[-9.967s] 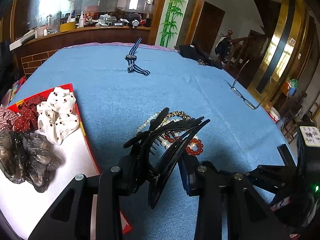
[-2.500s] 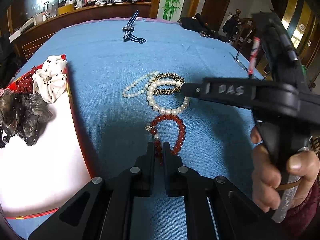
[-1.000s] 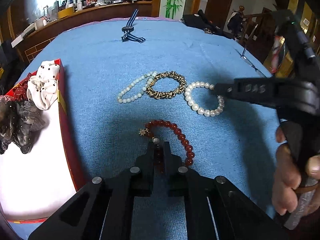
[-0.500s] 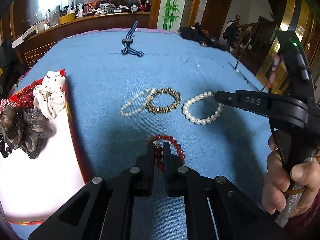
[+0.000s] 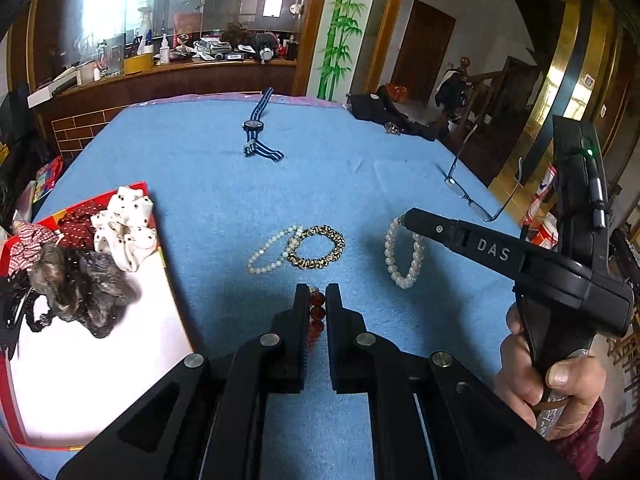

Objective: Organize jewelry
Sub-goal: 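Carry the red and pearl bracelets over the tray, then lower both bracelets into the tray and open both grippers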

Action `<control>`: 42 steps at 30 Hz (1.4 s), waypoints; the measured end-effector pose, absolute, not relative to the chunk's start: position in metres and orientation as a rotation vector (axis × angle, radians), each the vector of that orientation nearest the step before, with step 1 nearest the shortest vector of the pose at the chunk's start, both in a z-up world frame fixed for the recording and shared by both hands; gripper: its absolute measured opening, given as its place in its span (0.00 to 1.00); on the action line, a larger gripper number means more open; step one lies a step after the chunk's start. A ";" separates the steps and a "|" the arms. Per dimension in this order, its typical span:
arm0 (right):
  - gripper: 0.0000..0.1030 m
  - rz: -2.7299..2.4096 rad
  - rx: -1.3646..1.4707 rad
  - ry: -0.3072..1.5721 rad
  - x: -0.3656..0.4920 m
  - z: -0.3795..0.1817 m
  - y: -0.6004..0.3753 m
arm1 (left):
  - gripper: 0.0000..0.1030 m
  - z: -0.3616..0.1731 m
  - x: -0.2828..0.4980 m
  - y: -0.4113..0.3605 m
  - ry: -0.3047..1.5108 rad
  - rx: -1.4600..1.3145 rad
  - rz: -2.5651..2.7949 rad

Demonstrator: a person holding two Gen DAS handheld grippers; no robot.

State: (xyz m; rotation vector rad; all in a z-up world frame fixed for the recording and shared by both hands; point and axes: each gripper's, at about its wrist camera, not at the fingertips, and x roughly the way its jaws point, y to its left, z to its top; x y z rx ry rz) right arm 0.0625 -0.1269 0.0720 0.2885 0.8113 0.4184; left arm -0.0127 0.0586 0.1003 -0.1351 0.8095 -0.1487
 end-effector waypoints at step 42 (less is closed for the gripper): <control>0.10 0.890 0.020 1.071 -0.026 0.044 0.163 | 0.07 0.056 -0.134 0.319 0.828 -0.362 0.267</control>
